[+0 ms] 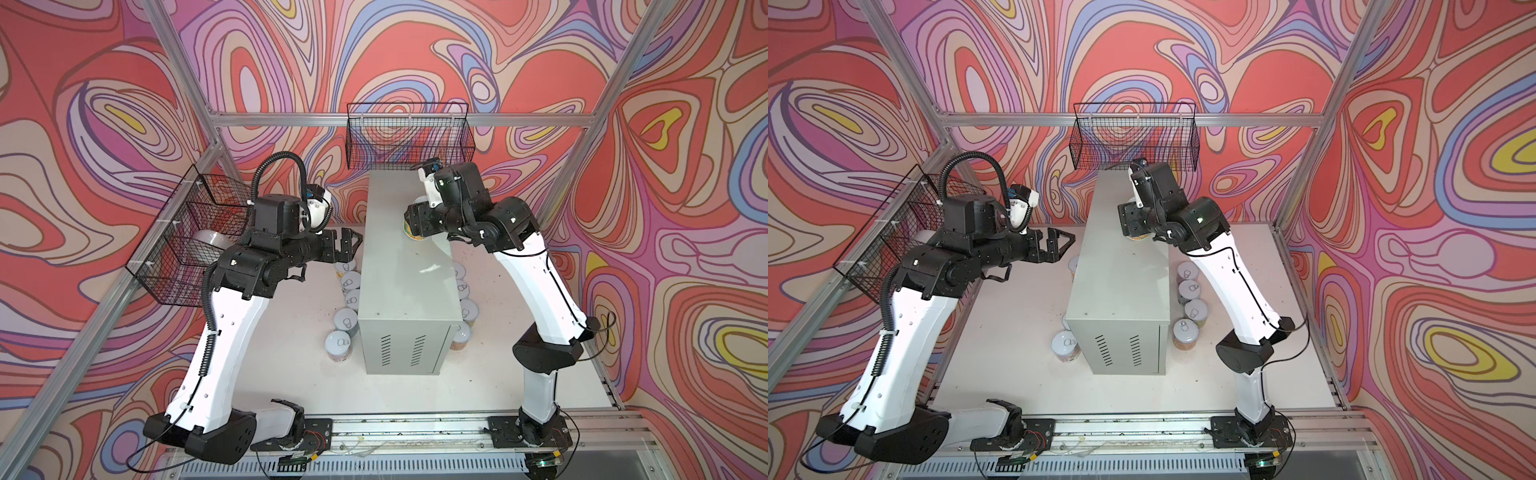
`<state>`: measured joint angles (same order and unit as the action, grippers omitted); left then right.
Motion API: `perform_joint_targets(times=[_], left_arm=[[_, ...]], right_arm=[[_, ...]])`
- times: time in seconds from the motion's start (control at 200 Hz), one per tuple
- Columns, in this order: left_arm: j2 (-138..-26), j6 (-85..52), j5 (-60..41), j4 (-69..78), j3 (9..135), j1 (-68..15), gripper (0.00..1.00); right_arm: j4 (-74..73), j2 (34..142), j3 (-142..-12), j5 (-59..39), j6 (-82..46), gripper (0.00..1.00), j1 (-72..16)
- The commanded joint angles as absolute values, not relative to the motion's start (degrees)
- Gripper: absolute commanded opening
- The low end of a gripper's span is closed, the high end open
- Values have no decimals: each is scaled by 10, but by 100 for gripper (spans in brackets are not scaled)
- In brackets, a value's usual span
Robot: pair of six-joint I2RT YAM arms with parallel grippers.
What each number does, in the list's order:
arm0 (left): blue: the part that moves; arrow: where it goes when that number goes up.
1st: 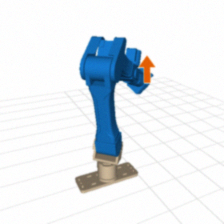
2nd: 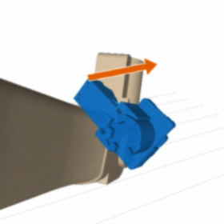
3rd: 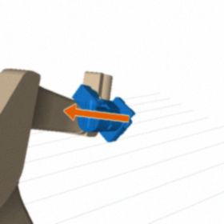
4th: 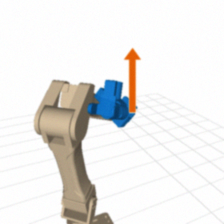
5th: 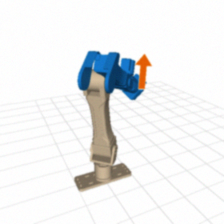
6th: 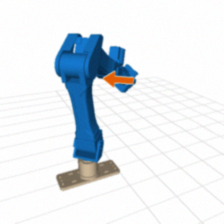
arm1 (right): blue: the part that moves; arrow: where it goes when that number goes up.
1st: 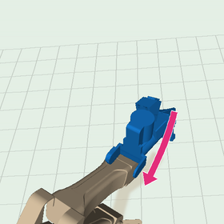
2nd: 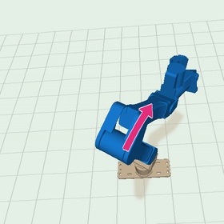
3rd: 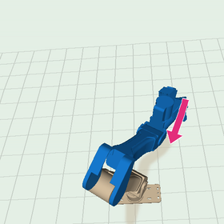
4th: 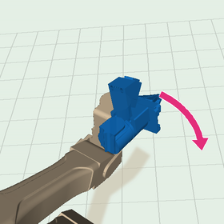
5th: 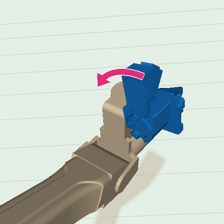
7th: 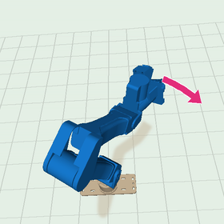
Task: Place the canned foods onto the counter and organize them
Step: 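Set the tall can on the box top and open the right gripper, then regrasp the tall can with the right gripper and slide it farther along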
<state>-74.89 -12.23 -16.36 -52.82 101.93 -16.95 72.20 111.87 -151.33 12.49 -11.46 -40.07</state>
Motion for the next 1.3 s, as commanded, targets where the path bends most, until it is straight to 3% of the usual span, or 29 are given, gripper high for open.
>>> perform_joint_targets(times=[0.0, 0.22, 0.275, 0.521, 0.791, 0.946, 1.112, 1.292], left_arm=[[-754, -122, -167, -514, 1017, -172, 100], [-757, -122, -168, -519, 1015, -173, 100], [-758, -120, -167, -522, 1016, -173, 100], [-754, -120, -159, -517, 1017, -173, 100], [-738, -130, -154, -485, 986, -173, 99], [-727, -141, -155, -461, 964, -173, 98], [-722, -156, -167, -432, 952, -173, 97], [-729, -171, -174, -408, 954, -173, 96]], right_arm=[[655, 1112, -1510, 123, -111, 77, -397], [635, 1118, -1510, 116, -105, 82, -396], [632, 1118, -1509, 113, -106, 88, -396], [581, 1097, -1499, 120, -105, 90, -396], [466, 974, -1395, 114, -87, 81, -396], [511, 925, -1360, 103, -90, 71, -397], [499, 836, -1208, 95, -106, 63, -407], [477, 777, -1088, 78, -132, 63, -414]])
